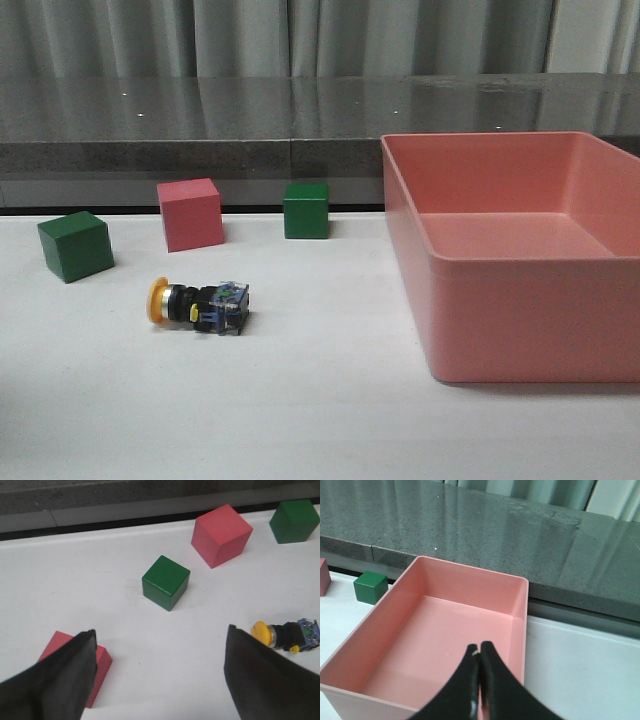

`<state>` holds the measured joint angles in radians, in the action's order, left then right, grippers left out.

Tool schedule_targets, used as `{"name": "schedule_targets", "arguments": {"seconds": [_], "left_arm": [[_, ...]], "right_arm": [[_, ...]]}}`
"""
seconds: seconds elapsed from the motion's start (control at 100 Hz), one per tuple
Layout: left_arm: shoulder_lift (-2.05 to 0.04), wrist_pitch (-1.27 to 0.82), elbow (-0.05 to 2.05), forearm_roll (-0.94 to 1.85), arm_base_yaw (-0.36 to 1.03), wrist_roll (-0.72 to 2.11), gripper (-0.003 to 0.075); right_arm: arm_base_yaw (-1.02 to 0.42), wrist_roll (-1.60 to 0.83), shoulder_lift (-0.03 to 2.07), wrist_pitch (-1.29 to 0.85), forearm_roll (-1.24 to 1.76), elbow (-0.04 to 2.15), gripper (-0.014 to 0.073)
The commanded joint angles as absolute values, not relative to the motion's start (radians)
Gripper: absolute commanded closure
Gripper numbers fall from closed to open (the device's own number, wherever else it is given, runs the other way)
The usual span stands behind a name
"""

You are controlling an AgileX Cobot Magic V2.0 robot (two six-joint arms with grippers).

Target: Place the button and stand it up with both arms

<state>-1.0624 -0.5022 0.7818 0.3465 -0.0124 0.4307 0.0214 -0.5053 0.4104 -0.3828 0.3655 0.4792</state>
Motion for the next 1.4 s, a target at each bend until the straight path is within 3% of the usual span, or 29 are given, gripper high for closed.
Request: {"name": "schedule_targets", "arguments": {"seconds": [0.0, 0.32, 0.5, 0.71, 1.39], "left_arm": [[-1.079, -0.465, 0.837, 0.432, 0.001, 0.479, 0.0197], [-1.391, -0.87, 1.148, 0.514, 0.003, 0.66, 0.0198], [-1.527, -1.005, 1.29, 0.77, -0.002, 1.136, 0.0198], [-1.591, -1.17, 1.319, 1.03, -0.006, 1.678, 0.0199], [-1.687, -1.177, 1.319, 1.139, -0.004, 1.943, 0.0209]], "right_arm": [[0.028, -0.51, 0.415, -0.304, 0.389, 0.504, 0.0655], [0.028, -0.51, 0.415, -0.304, 0.391, 0.504, 0.0655], [0.028, -0.51, 0.415, -0.305, 0.391, 0.504, 0.0655], [0.028, -0.51, 0.415, -0.305, 0.391, 0.504, 0.0655], [0.028, -0.51, 0.415, -0.305, 0.391, 0.504, 0.0655]]}}
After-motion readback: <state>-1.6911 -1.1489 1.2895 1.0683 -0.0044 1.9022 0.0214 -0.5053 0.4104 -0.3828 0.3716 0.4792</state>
